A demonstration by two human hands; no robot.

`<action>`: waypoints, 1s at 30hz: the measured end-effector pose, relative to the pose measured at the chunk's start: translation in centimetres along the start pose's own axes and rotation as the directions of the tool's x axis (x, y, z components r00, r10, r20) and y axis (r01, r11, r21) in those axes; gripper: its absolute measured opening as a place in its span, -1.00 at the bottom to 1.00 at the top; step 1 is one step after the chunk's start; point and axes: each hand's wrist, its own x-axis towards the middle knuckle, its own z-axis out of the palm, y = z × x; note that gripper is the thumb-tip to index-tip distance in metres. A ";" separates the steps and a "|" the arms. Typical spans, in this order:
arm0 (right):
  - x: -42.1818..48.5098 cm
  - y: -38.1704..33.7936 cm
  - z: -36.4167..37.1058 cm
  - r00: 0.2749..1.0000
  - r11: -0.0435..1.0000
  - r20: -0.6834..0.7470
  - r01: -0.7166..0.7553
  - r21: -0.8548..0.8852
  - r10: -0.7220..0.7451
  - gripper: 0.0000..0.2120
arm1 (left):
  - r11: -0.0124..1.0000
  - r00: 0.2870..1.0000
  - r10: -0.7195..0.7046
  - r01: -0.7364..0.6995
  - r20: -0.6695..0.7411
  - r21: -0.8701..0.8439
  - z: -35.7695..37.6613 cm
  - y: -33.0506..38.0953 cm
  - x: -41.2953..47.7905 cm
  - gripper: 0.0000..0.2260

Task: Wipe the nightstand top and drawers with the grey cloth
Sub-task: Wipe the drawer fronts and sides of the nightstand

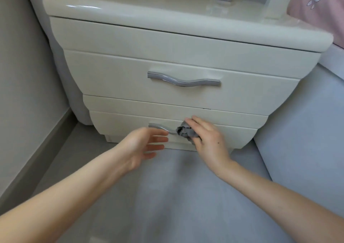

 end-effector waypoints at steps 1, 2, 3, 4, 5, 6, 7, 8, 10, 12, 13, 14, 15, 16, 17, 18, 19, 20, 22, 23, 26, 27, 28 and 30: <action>1.1 0.0 1.4 0.981 0.970 0.000 0.192 -0.151 -0.194 -0.61 | 0.998 0.994 -0.008 0.001 -0.107 -0.070 -1.6 0.1 0.4 -0.80; 2.1 -0.1 3.2 0.935 0.902 0.029 0.348 -0.257 -0.352 -0.73 | 0.993 0.984 -0.011 -0.010 -0.178 -0.120 -3.1 0.1 0.7 -0.83; 3.1 -0.6 5.0 0.876 0.818 0.064 0.471 -0.330 -0.478 -0.77 | 0.990 0.974 -0.011 -0.022 -0.224 -0.142 -4.4 0.1 1.0 -0.85; 4.0 -1.2 6.8 0.816 0.734 0.112 0.562 -0.382 -0.567 -0.71 | 0.989 0.968 -0.007 -0.031 -0.252 -0.146 -5.6 0.0 1.3 -0.86; 4.5 -1.8 8.5 0.777 0.670 0.174 0.615 -0.416 -0.605 -0.70 | 0.989 0.962 -0.006 -0.035 -0.272 -0.146 -6.5 -0.2 1.6 -0.87; 4.8 -2.1 10.0 0.748 0.612 0.259 0.653 -0.445 -0.611 -0.74 | 0.989 0.958 -0.005 -0.038 -0.287 -0.142 -7.2 -0.3 1.9 -0.88; 4.7 -1.9 11.1 0.723 0.570 0.322 0.684 -0.456 -0.611 -0.77 | 0.989 0.955 -0.004 -0.041 -0.296 -0.143 -7.7 -0.4 2.2 -0.88; 4.4 -1.3 11.9 0.705 0.550 0.350 0.704 -0.449 -0.617 -0.79 | 0.988 0.953 -0.001 -0.046 -0.302 -0.148 -8.2 -0.5 2.5 -0.88; 4.0 0.2 11.8 0.698 0.598 0.364 0.716 -0.361 -0.617 -0.72 | 0.984 0.951 0.013 -0.068 -0.310 -0.166 -8.7 -0.6 2.9 -0.89; 3.8 1.4 10.6 0.700 0.629 0.325 0.714 -0.307 -0.636 -0.63 | 0.980 0.947 0.038 -0.098 -0.320 -0.173 -8.8 -0.5 3.4 -0.89; 3.5 2.0 10.0 0.704 0.641 0.306 0.710 -0.292 -0.641 -0.61 | 0.980 0.945 0.049 -0.108 -0.322 -0.169 -8.8 -0.5 3.5 -0.88; 3.2 2.5 9.2 0.713 0.654 0.293 0.701 -0.285 -0.637 -0.60 | 0.980 0.946 0.057 -0.114 -0.319 -0.161 -8.7 -0.5 3.6 -0.88; 2.7 3.2 8.3 0.722 0.664 0.282 0.692 -0.285 -0.631 -0.60 | 0.981 0.946 0.066 -0.119 -0.317 -0.152 -8.6 -0.4 3.6 -0.88; 2.2 4.1 7.3 0.729 0.670 0.269 0.685 -0.287 -0.630 -0.61 | 0.982 0.946 0.074 -0.125 -0.316 -0.143 -8.6 -0.4 3.6 -0.88; 1.8 5.2 6.3 0.737 0.678 0.257 0.675 -0.289 -0.625 -0.64 | 0.982 0.945 0.081 -0.131 -0.318 -0.137 -8.7 -0.4 3.6 -0.87; 1.3 6.1 5.2 0.748 0.688 0.252 0.664 -0.292 -0.614 -0.67 | 0.981 0.942 0.092 -0.142 -0.323 -0.133 -8.7 -0.3 3.6 -0.87; 1.0 6.8 4.1 0.764 0.700 0.257 0.645 -0.306 -0.592 -0.68 | 0.980 0.939 0.103 -0.152 -0.327 -0.127 -8.6 -0.3 3.5 -0.87; 0.6 7.4 3.2 0.778 0.703 0.260 0.629 -0.332 -0.572 -0.66 | 0.980 0.938 0.113 -0.160 -0.328 -0.121 -8.5 -0.2 3.3 -0.87; 0.0 8.2 2.2 0.801 0.704 0.258 0.599 -0.382 -0.541 -0.56 | 0.978 0.937 0.125 -0.171 -0.325 -0.119 -8.2 0.0 2.9 -0.88; -0.4 8.4 1.8 0.824 0.717 0.256 0.566 -0.408 -0.505 -0.53 | 0.978 0.937 0.133 -0.177 -0.324 -0.112 -8.1 0.2 2.7 -0.89; -2.4 9.4 0.1 0.911 0.786 0.216 0.413 -0.460 -0.353 -0.52 | 0.973 0.932 0.169 -0.209 -0.321 -0.094 -7.8 0.5 2.0 -0.89; -3.0 9.1 -0.5 0.934 0.813 0.170 0.356 -0.461 -0.313 -0.52 | 0.970 0.931 0.187 -0.225 -0.313 -0.091 -7.7 0.5 1.8 -0.89; -3.1 8.6 -0.7 0.942 0.823 0.105 0.330 -0.462 -0.319 -0.48 | 0.967 0.929 0.205 -0.241 -0.307 -0.084 -7.6 0.5 1.7 -0.89; -2.0 6.7 0.4 0.908 0.800 0.035 0.386 -0.460 -0.418 -0.42 | 0.966 0.928 0.216 -0.249 -0.304 -0.073 -7.2 0.4 1.8 -0.88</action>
